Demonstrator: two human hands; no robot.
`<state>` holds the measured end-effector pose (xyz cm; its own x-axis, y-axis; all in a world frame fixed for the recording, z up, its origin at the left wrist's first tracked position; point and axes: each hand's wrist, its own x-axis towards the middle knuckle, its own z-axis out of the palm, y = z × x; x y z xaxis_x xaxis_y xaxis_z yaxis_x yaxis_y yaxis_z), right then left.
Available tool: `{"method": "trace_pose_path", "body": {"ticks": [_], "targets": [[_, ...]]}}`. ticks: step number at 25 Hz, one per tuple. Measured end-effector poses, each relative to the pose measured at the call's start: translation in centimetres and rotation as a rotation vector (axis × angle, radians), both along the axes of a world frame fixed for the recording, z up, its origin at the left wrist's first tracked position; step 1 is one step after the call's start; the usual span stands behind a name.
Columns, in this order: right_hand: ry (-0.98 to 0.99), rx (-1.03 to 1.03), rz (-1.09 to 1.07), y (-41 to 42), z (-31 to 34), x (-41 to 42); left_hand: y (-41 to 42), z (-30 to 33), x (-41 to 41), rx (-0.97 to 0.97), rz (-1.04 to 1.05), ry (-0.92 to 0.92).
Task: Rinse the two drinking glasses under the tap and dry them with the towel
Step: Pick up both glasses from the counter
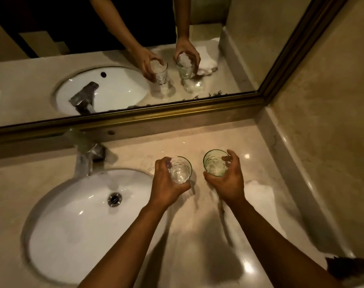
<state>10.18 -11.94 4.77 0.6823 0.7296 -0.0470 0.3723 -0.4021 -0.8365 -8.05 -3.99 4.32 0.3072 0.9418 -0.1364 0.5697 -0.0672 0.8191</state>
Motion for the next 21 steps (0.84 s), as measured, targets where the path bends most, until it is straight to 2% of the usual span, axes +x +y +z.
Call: {"method": "trace_pose_path", "body": {"ticks": [6,11,21], "targets": [[0.064,-0.032,0.067,-3.2,1.5,-12.2,-4.1,2.2,-12.8,-0.052,0.036,-0.060],[0.119,-0.020,0.245,-4.4,1.4,-20.6,-5.7,3.0,-22.1,-0.030,0.138,-0.014],[0.176,-0.033,0.585,-1.0,2.3,-28.3,-8.0,5.4,-32.1,-0.013,0.473,0.033]]}}
